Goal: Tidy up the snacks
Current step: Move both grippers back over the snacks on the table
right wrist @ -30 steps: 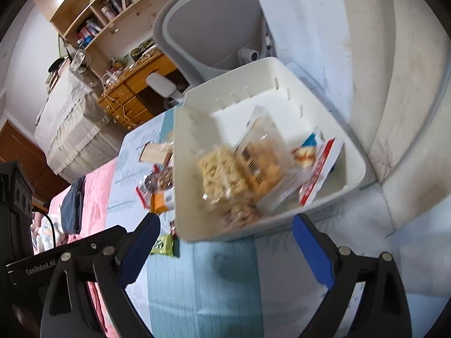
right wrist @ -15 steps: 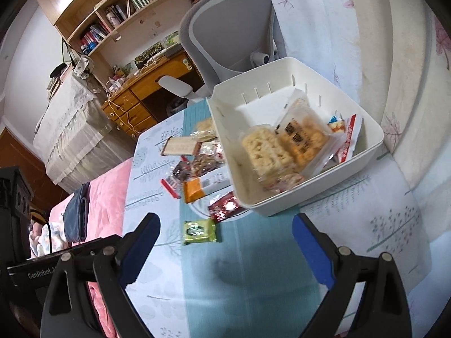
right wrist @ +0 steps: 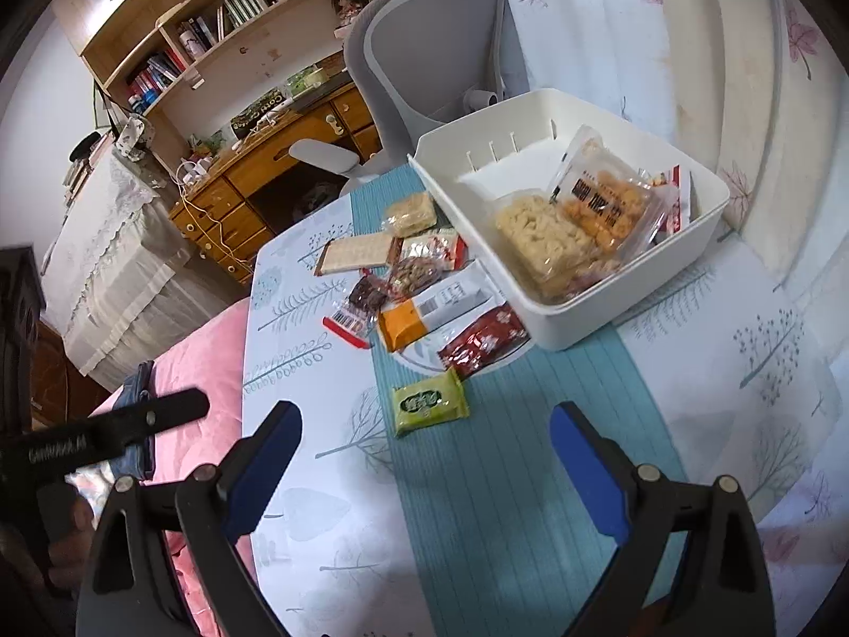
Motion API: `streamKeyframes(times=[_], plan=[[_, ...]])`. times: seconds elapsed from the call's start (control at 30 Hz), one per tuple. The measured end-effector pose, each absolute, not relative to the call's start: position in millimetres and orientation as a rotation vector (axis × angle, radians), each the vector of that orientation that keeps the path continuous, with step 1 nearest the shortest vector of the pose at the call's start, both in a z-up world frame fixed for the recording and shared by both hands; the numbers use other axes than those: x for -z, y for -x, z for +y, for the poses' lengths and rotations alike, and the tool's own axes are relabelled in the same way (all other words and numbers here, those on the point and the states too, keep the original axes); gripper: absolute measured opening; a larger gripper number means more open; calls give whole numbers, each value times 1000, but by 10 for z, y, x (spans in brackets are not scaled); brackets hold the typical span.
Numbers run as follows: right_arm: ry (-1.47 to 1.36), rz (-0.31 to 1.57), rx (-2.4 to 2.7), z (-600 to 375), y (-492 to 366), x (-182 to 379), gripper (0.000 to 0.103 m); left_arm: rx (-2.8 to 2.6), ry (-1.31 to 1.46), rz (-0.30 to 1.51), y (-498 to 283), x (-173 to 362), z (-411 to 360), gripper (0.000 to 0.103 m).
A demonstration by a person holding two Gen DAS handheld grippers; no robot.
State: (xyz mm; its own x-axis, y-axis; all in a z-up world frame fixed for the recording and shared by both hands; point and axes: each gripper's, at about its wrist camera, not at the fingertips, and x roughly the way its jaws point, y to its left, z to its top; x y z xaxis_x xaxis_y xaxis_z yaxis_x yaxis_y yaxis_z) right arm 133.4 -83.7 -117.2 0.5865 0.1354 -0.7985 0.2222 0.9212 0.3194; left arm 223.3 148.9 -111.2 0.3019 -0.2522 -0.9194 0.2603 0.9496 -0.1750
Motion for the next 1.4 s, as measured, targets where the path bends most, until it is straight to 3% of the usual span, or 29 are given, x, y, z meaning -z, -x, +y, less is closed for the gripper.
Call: streamKeyframes(times=[0.73, 1.23, 1.4], plan=[[-288, 1073, 115, -352, -1807, 1930, 94, 373, -145, 1282, -3396, 1791, 1274, 79], [-228, 1097, 158, -310, -2111, 2415, 88, 438, -210, 1286, -3989, 2537, 839, 79], [-205, 1118, 161, -297, -2163, 2487, 79, 437, -235, 1323, -4089, 2696, 748, 79]])
